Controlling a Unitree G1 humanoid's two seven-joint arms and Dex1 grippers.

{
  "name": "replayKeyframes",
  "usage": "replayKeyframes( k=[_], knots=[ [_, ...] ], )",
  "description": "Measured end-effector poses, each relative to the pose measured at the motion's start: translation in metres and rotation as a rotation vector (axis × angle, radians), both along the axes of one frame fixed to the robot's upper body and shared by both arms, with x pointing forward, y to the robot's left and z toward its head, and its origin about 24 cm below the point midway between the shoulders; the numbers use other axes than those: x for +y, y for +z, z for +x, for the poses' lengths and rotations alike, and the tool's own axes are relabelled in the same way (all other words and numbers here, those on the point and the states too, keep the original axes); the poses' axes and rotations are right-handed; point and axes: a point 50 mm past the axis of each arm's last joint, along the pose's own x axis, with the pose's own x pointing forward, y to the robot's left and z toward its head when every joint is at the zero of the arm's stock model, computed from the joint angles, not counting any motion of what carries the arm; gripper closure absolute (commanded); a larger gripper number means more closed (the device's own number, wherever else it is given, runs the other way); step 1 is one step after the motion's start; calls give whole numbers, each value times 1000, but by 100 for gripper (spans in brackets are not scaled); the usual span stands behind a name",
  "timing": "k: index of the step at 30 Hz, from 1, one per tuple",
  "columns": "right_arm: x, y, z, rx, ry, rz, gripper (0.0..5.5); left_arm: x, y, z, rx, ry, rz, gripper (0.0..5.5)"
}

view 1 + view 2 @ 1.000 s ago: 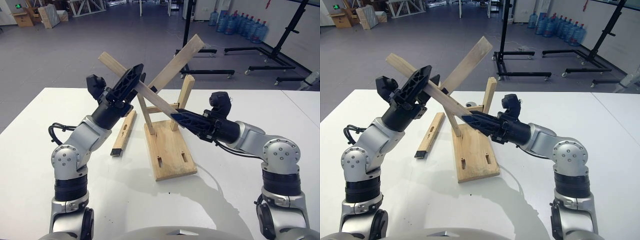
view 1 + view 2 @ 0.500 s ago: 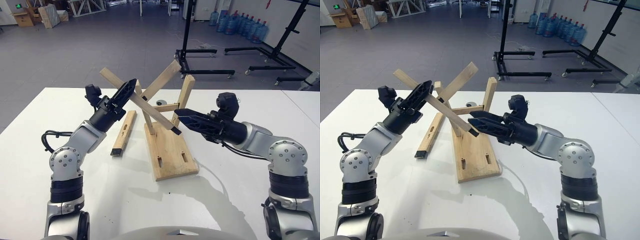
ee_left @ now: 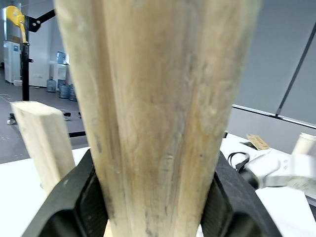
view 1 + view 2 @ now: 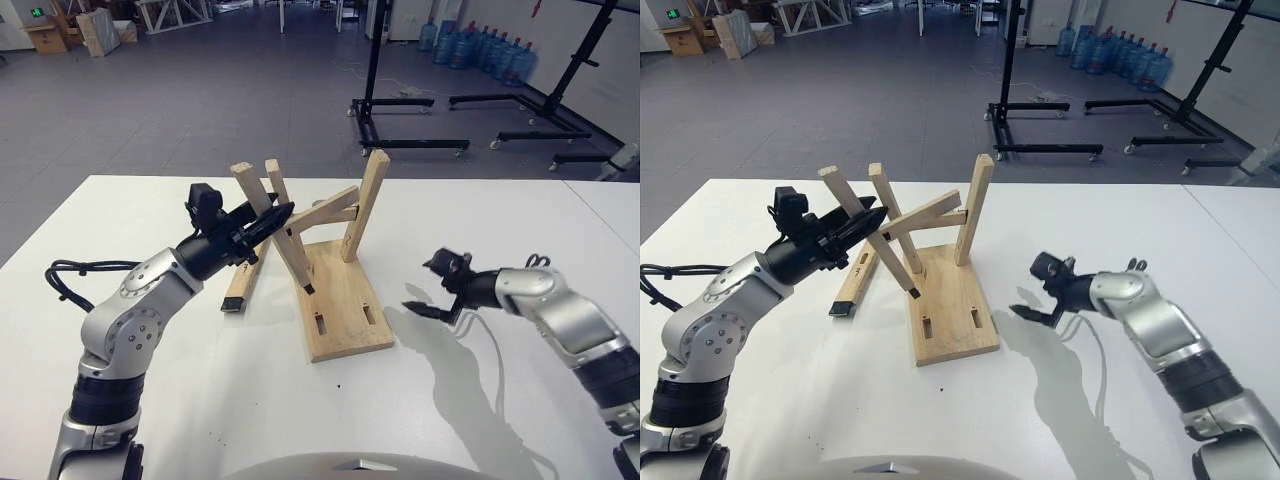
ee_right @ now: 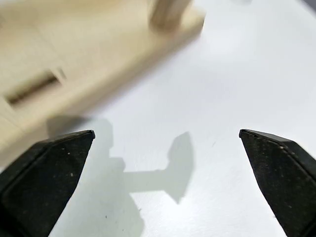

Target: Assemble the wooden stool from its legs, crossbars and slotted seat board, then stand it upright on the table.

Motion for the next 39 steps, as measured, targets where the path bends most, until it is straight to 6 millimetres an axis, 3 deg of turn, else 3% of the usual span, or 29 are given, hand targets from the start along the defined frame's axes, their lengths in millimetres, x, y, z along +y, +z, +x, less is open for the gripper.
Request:
replayKeyframes(
  k=[7, 10, 15, 20, 25, 32, 39],
  knots=[
    [22, -12, 7, -87, 103, -21, 10, -8, 1, -8, -5, -54, -66, 342],
    [40, -14, 1, -78, 141, 40, 10, -5, 3, -9, -10, -65, -64, 342],
    [48, -15, -5, -42, 161, 73, 10, 4, 6, -7, -31, -59, -35, 342],
    [28, -12, 2, -38, 71, 62, 10, 13, 11, -7, -59, -111, 36, 342],
    [-5, -10, 14, -55, -77, 25, 10, 2, 7, -9, -53, -283, 106, 342],
    [-3, -11, 19, -71, -107, 52, 10, -9, -19, 1, -32, -377, 182, 342],
    [1, -12, 19, -69, -104, 66, 10, -13, -26, 8, -111, -422, 250, 342]
  ],
)
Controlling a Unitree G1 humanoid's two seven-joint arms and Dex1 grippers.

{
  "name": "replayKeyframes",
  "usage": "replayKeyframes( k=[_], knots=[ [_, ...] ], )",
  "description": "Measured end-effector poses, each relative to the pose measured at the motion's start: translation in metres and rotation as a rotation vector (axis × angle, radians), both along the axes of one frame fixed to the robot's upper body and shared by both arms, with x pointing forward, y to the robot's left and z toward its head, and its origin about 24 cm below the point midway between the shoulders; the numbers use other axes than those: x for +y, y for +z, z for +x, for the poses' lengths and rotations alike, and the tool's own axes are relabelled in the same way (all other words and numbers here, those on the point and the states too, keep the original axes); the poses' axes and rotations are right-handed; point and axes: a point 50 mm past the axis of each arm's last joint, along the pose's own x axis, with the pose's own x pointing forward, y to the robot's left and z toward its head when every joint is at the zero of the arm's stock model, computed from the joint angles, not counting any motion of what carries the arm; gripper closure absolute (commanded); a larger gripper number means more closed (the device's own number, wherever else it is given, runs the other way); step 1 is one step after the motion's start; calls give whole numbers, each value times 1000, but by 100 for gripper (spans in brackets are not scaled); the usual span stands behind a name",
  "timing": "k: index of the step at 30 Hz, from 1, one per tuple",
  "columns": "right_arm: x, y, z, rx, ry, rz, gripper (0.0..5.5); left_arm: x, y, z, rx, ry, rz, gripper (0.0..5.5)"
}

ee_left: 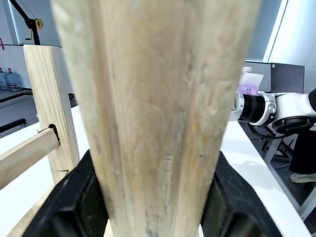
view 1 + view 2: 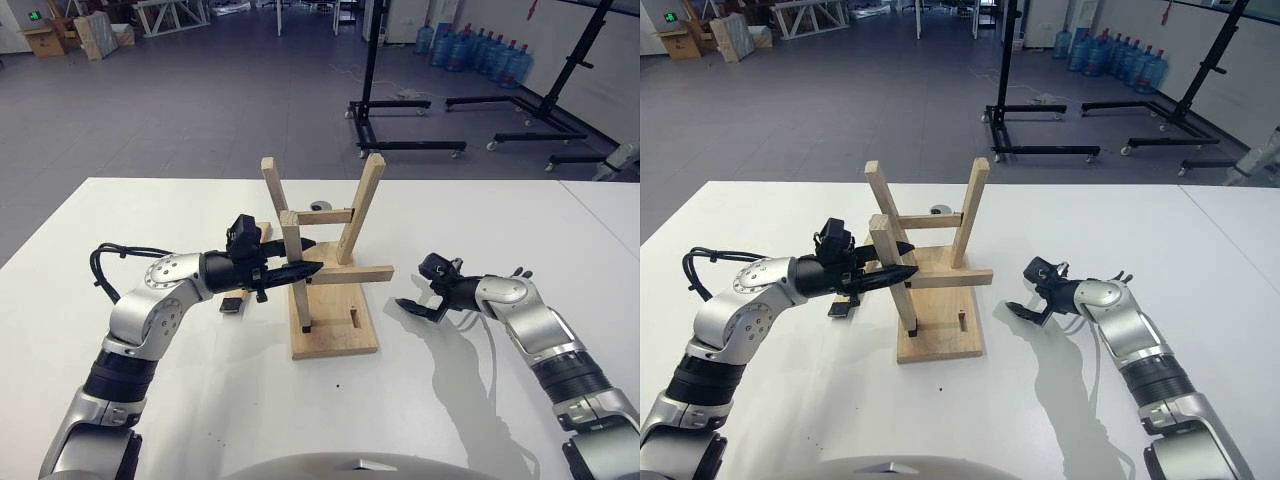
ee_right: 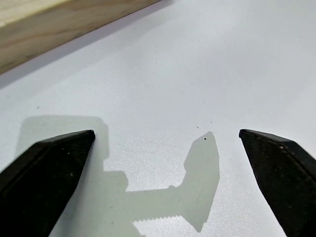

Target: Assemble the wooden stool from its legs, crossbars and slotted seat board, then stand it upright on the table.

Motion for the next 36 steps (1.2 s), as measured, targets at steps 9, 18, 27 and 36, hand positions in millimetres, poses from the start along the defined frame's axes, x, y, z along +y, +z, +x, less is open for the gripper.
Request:
replayKeyframes(
  k=[9, 18, 27, 36],
  knots=[
    [12, -7, -5, 18, 22, 29, 10, -10, -13, -31, -188, -59, 73, 343],
    [17, -9, -10, 24, 27, 51, 10, -11, -20, -35, -200, -32, 33, 344],
    [20, -8, -10, 17, 32, 63, 10, -5, -59, -39, -7, -19, 192, 202],
    [21, -8, -10, 22, 39, 66, 10, 34, -46, -30, -126, 43, 398, 74]
  ],
)
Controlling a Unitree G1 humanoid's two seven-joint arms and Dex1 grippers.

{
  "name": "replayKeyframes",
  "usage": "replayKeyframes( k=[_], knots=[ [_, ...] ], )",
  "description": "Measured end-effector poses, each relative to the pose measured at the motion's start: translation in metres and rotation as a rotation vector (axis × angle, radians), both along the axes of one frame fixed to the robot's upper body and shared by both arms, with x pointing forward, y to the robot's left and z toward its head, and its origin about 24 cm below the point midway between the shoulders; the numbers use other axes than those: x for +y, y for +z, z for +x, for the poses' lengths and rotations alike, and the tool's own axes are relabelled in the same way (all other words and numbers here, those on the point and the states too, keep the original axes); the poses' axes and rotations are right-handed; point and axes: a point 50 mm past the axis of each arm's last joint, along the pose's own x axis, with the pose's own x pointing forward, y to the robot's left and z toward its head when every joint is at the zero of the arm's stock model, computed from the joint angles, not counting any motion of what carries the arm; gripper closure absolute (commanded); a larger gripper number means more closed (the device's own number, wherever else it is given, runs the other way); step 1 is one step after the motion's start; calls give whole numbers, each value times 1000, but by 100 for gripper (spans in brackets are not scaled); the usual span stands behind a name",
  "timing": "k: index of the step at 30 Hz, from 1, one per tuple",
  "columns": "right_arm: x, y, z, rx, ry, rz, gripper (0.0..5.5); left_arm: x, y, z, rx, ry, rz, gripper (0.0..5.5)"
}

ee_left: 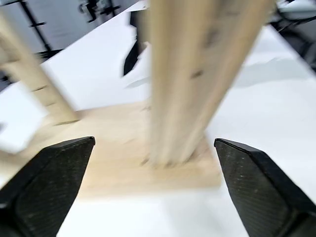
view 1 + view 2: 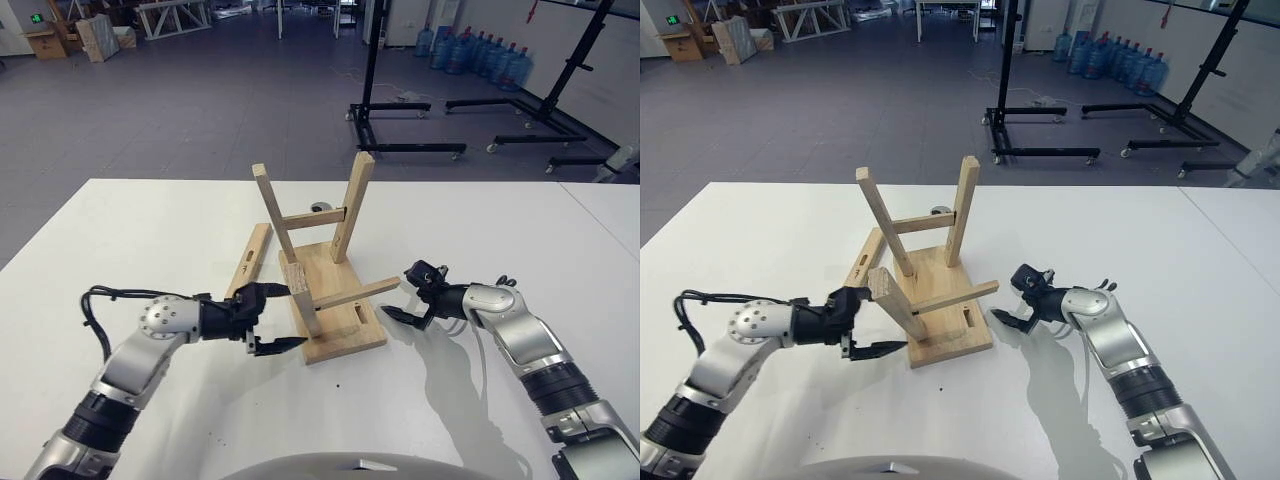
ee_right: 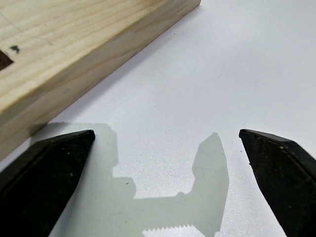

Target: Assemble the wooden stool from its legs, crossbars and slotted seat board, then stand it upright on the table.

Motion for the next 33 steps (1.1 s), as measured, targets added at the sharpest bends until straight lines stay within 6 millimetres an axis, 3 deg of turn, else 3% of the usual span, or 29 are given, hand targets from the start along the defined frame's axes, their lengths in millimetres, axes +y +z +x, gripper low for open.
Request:
replayKeyframes(
  k=[5, 9, 13, 18, 27, 29, 33],
  knots=[
    [6, 2, -19, 64, 109, 26, 10, 61, 36, 3, -39, 219, 63, 74],
    [2, 3, -31, 121, 163, 29, 10, 82, 46, 6, -24, 390, 7, 74],
    [4, 3, -31, 126, 157, 28, 10, 78, 37, 8, -12, 476, -19, 74],
    [24, -2, -30, 111, 145, 75, 10, 61, 9, 5, 43, 479, 20, 74],
    [35, -3, -31, 116, 157, 93, 10, 77, -19, 7, 76, 621, 93, 74],
    [32, -4, -29, 117, 140, 92, 10, 71, -20, 11, 73, 643, 65, 74],
    [16, 0, -20, 95, 76, 73, 10, 41, -25, 27, 143, 699, -39, 74]
  ],
)
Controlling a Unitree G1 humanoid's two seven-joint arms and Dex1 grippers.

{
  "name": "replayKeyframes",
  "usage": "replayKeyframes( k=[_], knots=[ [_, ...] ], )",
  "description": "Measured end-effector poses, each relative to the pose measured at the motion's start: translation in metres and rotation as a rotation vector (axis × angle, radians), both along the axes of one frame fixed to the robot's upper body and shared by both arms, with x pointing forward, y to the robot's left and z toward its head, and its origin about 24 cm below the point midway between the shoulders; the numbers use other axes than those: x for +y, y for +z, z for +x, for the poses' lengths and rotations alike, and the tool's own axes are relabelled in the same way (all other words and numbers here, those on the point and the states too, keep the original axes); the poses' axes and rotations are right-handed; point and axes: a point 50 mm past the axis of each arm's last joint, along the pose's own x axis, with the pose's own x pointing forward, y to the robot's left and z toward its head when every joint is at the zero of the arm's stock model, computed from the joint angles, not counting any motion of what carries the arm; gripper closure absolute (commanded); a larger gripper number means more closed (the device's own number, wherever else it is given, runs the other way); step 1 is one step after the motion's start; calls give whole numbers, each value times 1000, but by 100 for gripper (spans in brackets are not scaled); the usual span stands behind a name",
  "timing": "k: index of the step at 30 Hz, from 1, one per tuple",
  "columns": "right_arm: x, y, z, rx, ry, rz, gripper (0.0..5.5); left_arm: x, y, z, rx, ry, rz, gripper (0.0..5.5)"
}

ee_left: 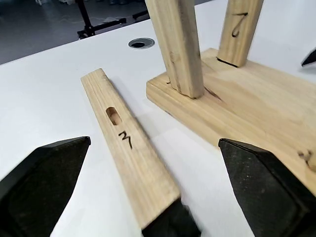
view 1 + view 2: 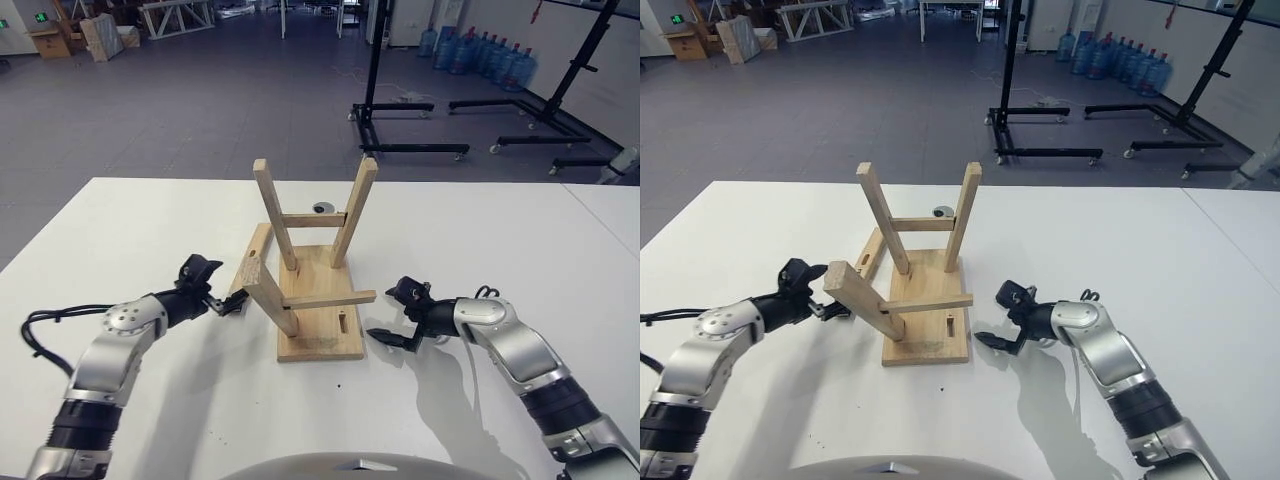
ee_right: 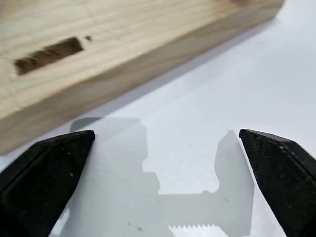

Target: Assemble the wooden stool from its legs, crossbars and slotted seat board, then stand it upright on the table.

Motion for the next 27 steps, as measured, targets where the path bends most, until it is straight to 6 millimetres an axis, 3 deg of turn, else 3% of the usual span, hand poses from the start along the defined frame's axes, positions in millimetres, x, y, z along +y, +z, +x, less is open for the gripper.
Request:
replayKeyframes(
  k=[7, 19, 27],
  knots=[
    [-11, 1, 11, -32, -73, -14, 10, -21, 10, 31, 137, 208, -25, 74],
    [-10, 0, 12, -43, -91, -12, 10, -31, -21, 15, 322, 391, -6, 74],
    [-10, -1, 12, -40, -96, -11, 10, -28, -23, 13, 315, 444, -11, 208]
  ],
)
